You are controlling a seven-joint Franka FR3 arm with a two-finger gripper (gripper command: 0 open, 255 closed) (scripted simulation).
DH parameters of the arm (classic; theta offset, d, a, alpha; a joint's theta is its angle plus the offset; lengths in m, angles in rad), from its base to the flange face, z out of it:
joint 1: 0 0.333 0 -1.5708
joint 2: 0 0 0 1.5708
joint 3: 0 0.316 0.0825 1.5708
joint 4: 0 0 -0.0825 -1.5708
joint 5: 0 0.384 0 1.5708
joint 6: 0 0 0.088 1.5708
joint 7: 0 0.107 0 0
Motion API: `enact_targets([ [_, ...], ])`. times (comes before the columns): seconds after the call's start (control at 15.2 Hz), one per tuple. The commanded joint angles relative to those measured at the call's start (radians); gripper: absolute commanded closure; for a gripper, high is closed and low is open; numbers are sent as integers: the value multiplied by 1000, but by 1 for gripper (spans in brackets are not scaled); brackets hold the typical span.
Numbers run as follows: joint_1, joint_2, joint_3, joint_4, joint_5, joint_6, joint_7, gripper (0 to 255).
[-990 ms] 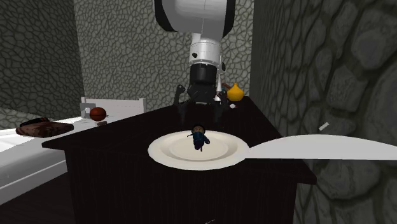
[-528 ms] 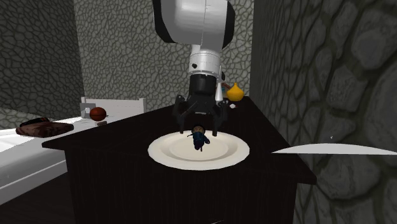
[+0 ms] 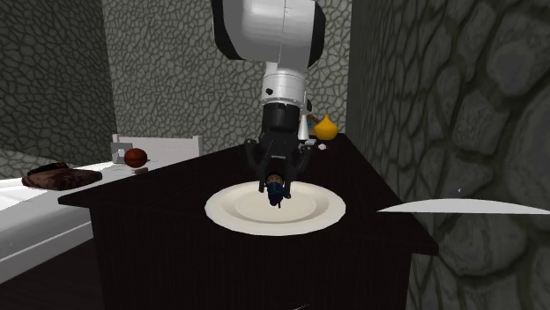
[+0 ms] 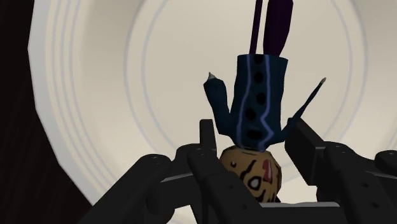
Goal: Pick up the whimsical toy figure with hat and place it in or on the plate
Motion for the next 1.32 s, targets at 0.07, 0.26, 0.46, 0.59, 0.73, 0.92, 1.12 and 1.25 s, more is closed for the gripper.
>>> enact_targets([
  [0.07, 0, 0, 0, 0, 0, 0, 0, 255],
  [0.26, 0, 0, 0, 0, 0, 0, 0, 255],
  [0.46, 0, 2, 0, 15, 0, -13, 1, 255],
  [0.59, 0, 6, -1, 45, 0, -39, 4, 255],
  [0.73, 0, 11, -2, 76, 0, -64, 6, 255],
  [0.92, 1, 21, -3, 123, 0, -102, 10, 255],
  [1.12, 1, 32, -4, 173, 0, -141, 13, 255],
  [1.25, 1, 40, -5, 207, 0, -166, 16, 255],
])
